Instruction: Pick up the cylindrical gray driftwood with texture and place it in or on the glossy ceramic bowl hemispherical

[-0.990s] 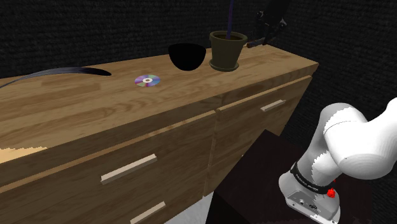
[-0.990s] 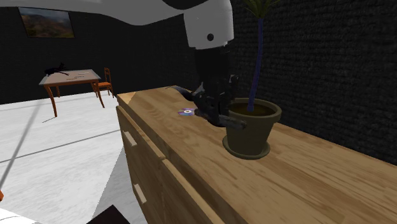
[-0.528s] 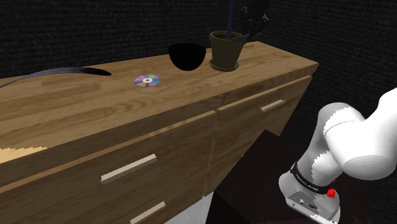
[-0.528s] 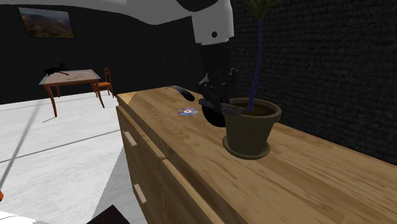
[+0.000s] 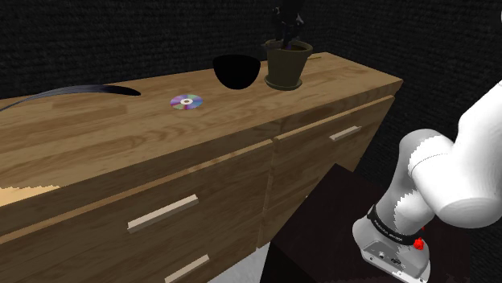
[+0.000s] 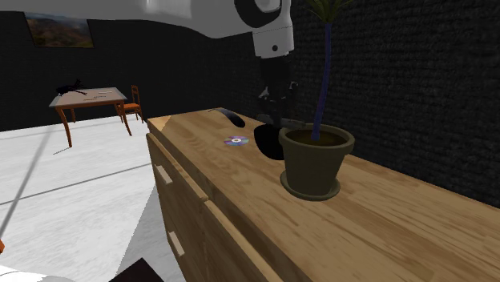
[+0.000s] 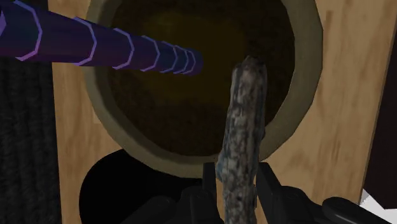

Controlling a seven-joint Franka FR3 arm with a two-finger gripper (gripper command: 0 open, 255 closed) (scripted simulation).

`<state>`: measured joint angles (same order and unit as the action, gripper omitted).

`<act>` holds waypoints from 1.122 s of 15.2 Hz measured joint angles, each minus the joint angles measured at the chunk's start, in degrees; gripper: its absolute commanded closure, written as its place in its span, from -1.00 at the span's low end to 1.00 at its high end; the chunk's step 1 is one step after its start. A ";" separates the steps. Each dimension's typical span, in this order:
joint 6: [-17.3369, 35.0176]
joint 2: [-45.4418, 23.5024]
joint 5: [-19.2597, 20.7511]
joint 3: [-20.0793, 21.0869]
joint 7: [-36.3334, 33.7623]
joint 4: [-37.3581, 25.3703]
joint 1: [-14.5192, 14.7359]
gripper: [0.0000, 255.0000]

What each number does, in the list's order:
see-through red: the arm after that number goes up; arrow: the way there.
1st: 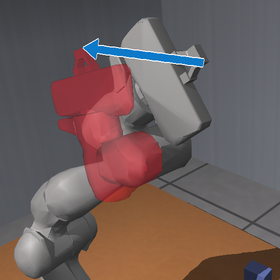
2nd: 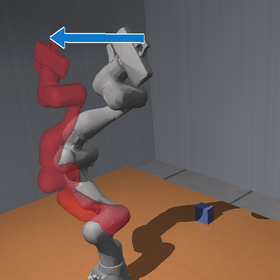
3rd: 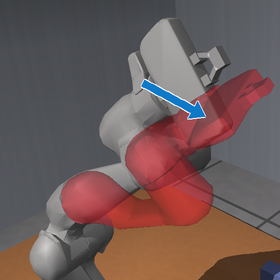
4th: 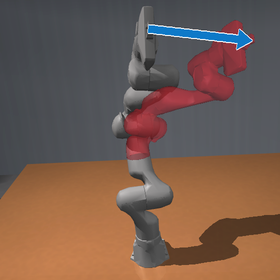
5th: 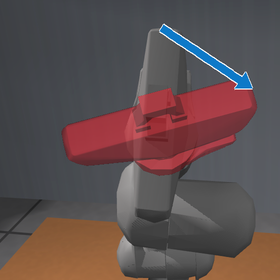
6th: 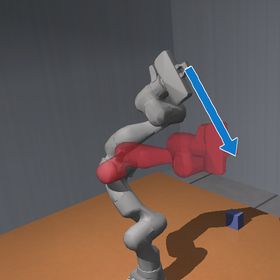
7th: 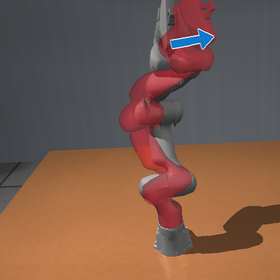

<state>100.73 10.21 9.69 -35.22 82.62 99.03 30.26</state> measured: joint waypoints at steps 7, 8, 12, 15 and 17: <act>-2.72 -17.94 -10.81 -1.48 2.07 -17.46 -0.40 1.00; -3.10 -21.21 -12.86 -1.57 2.76 -20.61 -1.38 1.00; -7.88 -32.60 -19.26 -0.41 2.94 -35.16 -5.32 1.00; -5.80 -32.42 -19.10 -0.33 2.75 -32.85 -4.77 1.00; -3.83 -31.78 -18.71 -0.36 2.59 -30.26 -4.12 1.00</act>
<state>96.90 -21.57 -9.02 -35.58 85.21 68.77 26.14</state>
